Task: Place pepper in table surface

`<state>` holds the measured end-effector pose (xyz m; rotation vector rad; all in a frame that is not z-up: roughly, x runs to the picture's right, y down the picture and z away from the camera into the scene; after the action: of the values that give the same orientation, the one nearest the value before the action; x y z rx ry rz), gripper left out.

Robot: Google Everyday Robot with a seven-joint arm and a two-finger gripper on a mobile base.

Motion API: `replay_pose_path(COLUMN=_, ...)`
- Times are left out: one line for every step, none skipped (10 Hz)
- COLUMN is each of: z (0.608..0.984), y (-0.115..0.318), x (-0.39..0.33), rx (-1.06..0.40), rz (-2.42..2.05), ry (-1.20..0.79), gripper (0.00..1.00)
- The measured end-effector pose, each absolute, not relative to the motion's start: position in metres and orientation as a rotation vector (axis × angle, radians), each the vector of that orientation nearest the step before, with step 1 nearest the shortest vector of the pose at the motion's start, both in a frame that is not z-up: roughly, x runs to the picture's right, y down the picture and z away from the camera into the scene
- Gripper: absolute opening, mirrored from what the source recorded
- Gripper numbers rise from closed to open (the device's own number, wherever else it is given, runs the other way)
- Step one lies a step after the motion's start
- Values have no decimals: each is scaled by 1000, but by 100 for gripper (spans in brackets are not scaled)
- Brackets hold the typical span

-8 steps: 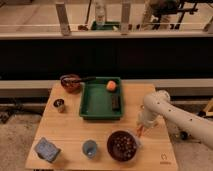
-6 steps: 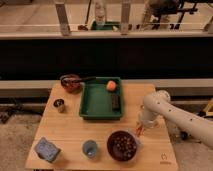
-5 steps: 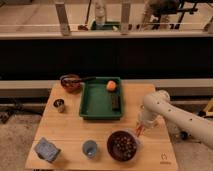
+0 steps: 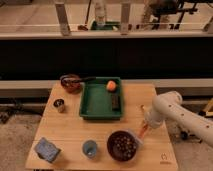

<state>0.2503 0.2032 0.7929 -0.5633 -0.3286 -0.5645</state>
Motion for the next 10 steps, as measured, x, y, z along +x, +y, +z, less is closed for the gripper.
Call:
replay_pose_path(z=781, y=197, x=257, rx=-545, rz=-551, ry=-303, gripper=0)
replay_pose_path(z=771, y=193, x=260, rx=-536, rz=-554, ry=-283, gripper=0)
replay_pose_path(z=761, y=187, x=260, rx=-530, rz=-567, ry=-273, gripper=0)
replay_pose_path(z=748, y=182, x=260, rx=-524, rz=-589, ry=-263, gripper=0)
replay_pose_path(z=726, y=177, x=258, rx=-522, rz=-642, ry=-246, gripper=0)
replay_pose_path(z=720, y=176, x=255, rx=-521, rz=-666, ry=-241, gripper=0)
replay_pose_path(z=703, y=173, x=251, rx=-517, rz=-713, ry=-224, gripper=0)
replay_pose_path(z=694, y=173, x=250, rx=-520, rz=-732, ry=-220, gripper=0)
replay_pose_path(z=690, y=172, x=248, rx=-522, rz=-751, ry=-221, gripper=0)
replay_pose_path(z=688, y=173, x=246, rx=-525, rz=-767, ry=-226, gripper=0)
